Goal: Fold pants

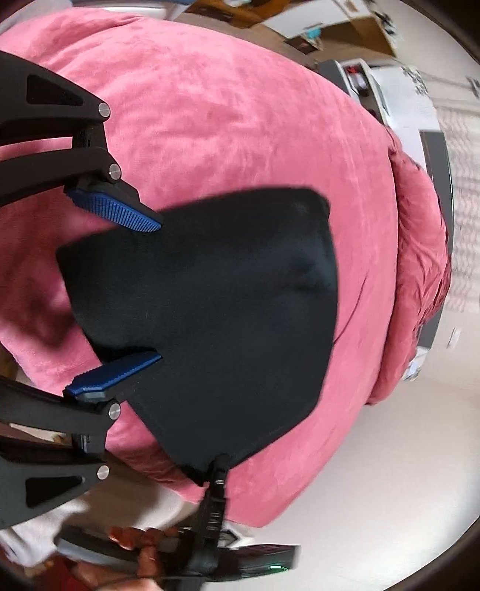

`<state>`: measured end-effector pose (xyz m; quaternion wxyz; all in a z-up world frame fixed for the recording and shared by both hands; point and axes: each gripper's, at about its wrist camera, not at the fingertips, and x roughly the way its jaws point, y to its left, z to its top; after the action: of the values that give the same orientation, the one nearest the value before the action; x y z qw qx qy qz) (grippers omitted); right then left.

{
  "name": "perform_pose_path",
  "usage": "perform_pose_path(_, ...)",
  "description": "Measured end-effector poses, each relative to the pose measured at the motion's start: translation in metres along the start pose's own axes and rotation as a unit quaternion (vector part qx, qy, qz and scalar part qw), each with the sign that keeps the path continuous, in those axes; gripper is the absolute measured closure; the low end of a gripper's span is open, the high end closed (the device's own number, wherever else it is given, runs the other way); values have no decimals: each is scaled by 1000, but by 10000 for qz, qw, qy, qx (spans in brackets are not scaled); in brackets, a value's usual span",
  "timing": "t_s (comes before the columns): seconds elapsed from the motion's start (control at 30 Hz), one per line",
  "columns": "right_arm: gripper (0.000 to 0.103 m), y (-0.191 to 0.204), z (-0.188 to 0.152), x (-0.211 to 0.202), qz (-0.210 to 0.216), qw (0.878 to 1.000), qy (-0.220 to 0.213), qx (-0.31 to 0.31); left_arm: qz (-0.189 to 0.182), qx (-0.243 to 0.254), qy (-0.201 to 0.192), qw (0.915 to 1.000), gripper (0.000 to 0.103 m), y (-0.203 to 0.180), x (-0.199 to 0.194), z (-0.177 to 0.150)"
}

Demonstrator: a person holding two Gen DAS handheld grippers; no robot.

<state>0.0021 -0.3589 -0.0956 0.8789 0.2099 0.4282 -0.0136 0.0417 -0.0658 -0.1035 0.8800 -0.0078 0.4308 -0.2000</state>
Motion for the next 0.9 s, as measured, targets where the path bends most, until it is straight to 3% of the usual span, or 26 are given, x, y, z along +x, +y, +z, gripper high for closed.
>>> perform_pose_path(0.13,103,4,2,2,-69,9999,19,-75,430,-616,-48,9972,34,32,-1,18)
perform_pose_path(0.2,103,8,3,2,-99,9999,18,-85,562,-900,106,9943,34,45,6,26)
perform_pose_path(0.3,99,9,2,1,-55,10000,32,-69,616,-1298,395,9888,34,61,19,33)
perform_pose_path(0.37,99,10,4,0,-49,10000,52,-51,573,-1451,386,9870,34,67,23,39)
perform_pose_path(0.43,93,11,6,-1,13,9999,93,-48,595,-1424,388,9873,34,65,24,42)
perform_pose_path(0.6,53,23,14,-4,298,9991,203,-236,727,-1120,365,9904,34,54,29,52)
perform_pose_path(0.73,50,36,20,-5,137,9978,182,-619,714,-1094,387,9907,34,56,32,56)
perform_pose_path(0.9,42,29,30,1,9,9976,236,-647,680,-1142,447,9901,34,56,31,60)
